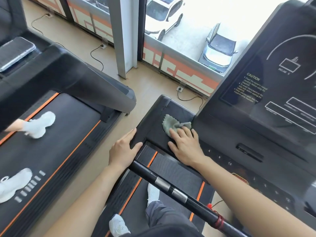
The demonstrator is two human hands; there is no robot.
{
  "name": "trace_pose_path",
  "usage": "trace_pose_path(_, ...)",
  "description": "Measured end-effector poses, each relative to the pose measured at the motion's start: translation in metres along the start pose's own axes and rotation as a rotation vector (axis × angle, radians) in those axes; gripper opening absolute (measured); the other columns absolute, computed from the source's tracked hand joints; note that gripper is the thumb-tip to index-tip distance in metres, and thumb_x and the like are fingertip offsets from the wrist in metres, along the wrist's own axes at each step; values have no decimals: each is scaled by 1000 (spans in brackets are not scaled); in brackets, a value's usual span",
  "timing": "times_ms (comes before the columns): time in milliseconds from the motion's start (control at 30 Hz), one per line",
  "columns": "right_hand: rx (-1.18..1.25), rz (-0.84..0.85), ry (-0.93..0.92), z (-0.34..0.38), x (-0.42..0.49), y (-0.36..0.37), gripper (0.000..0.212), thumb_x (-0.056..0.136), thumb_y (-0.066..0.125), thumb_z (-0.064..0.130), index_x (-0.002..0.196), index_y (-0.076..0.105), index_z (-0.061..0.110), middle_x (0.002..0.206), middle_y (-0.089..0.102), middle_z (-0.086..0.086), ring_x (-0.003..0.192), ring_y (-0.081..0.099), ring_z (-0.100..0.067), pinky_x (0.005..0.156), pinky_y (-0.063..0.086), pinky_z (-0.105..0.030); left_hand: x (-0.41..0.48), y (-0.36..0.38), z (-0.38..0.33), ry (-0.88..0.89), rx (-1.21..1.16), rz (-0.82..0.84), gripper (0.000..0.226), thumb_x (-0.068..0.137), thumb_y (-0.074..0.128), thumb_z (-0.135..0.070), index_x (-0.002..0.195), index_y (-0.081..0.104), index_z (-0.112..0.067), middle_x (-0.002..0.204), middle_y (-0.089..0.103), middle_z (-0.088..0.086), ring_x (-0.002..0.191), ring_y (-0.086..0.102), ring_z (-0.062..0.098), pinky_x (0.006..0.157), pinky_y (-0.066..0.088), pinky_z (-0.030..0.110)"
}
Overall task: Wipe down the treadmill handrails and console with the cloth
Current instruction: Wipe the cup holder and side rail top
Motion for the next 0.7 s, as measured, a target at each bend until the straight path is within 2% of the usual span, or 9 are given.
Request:
trace_pose_path(33,11,-1,-21,6,-6,1,61,98,37,54,154,30,29,151,41,-6,143,25,-28,118,14,-48,0,0,0,-1,0,-1,59,93,69,-42,148,50,-37,151,51,-18,136,53,15,108,45,37)
trace_pose_path(133,33,36,-56,29,-15,9,74,92,41,60,158,17,35,154,35,-12,144,24,-31,119,12,-49,-1,-1,-1,-4,1,-6,59,93,69,-42,148,50,-37,151,51,-18,136,52,15,107,44,36)
trace_pose_path(200,50,43,-44,40,-11,11,76,92,40,63,158,17,34,151,37,-14,142,29,-32,119,11,-48,-2,-1,-1,-4,2,-5,59,93,69,-43,149,50,-37,151,50,-18,137,52,15,107,44,36)
trace_pose_path(300,71,22,-20,49,5,6,78,91,37,66,158,20,29,131,51,-12,126,45,-33,113,21,-45,-2,-1,-2,-5,7,-3,60,93,69,-43,149,49,-37,152,50,-17,137,52,15,107,44,36)
trace_pose_path(367,145,30,3,53,18,7,83,90,36,67,160,14,27,125,53,-13,123,45,-34,111,27,-45,-2,0,-2,-1,10,3,60,94,68,-43,150,48,-36,153,49,-17,138,51,15,107,44,36)
trace_pose_path(500,334,53,77,53,35,9,84,93,38,66,161,8,25,138,46,-20,134,34,-35,116,26,-47,-3,0,-2,-9,10,1,61,94,68,-43,151,47,-37,153,48,-18,139,49,14,106,44,37)
trace_pose_path(600,337,60,82,54,35,12,83,94,36,67,161,7,26,145,40,-22,139,28,-35,119,22,-47,-3,0,-2,-5,18,0,61,94,68,-43,151,47,-37,153,48,-18,138,50,14,105,45,36)
trace_pose_path(700,243,28,4,52,27,7,81,94,28,70,160,15,25,136,51,-18,131,41,-34,111,31,-46,-3,1,-1,-7,13,3,61,94,68,-44,151,47,-37,153,48,-18,138,50,14,105,45,37)
Point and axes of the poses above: each hand's wrist, its own x-axis towards the middle knuckle, its own y-axis out of the palm, z = x × y, the point moved 9 cm from there along x, towards the middle knuckle
